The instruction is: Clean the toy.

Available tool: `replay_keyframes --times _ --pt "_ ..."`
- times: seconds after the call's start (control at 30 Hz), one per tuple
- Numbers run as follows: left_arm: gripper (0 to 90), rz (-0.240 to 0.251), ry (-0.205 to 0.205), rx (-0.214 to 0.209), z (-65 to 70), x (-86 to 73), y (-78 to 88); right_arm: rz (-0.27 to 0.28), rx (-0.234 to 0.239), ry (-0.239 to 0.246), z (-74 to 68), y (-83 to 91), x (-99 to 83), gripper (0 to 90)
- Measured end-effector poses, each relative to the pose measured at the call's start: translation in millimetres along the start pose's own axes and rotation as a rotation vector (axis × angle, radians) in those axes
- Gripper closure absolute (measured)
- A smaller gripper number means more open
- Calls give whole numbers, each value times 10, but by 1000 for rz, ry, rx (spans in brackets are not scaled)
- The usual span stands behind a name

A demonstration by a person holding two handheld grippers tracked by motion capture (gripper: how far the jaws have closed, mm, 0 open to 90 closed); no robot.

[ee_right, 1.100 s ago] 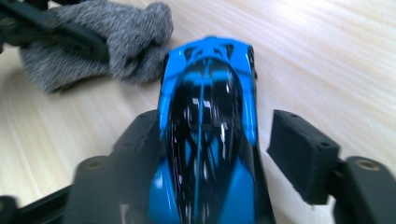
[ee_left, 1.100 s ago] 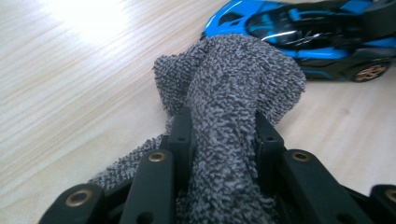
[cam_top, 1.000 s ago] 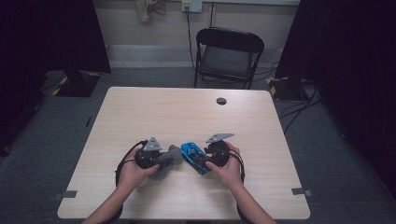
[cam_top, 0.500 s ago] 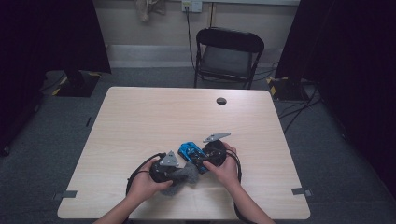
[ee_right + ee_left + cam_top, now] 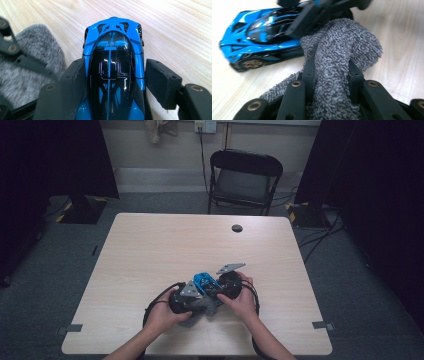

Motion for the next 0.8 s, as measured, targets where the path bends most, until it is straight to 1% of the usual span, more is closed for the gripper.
replay_keyframes --times 0.03,0.07,0.1,0.13,0.17,0.2,0.23,0.27,0.37,0.43,0.6,0.8 --pt "676 0 0 0 0 0 0 0 0 0 0 0 0 340" --pt "676 6 11 11 -46 -16 16 2 1 0 0 2 -2 340" --pt "676 6 11 11 -46 -16 16 2 1 0 0 2 -2 340" --pt "676 4 14 23 -90 -25 36 7 3 -6 1 5 -6 340" --pt "676 4 14 23 -90 -25 36 7 3 -6 1 5 -6 340" --pt "677 2 26 32 -135 -34 51 9 6 -10 3 11 -13 340" --pt "676 2 26 32 -135 -34 51 9 6 -10 3 11 -13 340" --pt "676 7 40 41 -179 -37 58 11 6 -11 3 13 -14 340" --pt "677 9 46 51 -216 -39 66 15 7 -14 3 14 -17 340" --pt "677 5 50 66 -268 -50 84 15 7 -13 3 16 -17 340" --pt "676 11 72 88 -383 -61 116 10 6 -11 3 13 -14 340" --pt "676 10 82 102 -464 -65 143 21 8 -14 6 15 -21 340"
Point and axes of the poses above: each handheld gripper's, and its own axes: y roughly backward along the jaws, x roughly out of its top, z roughly to its right, the point moved 9 cm from there along -y, roughly forward along the jaws, and after that the axes turned 7 degrees about z, right-handed, at the moved point
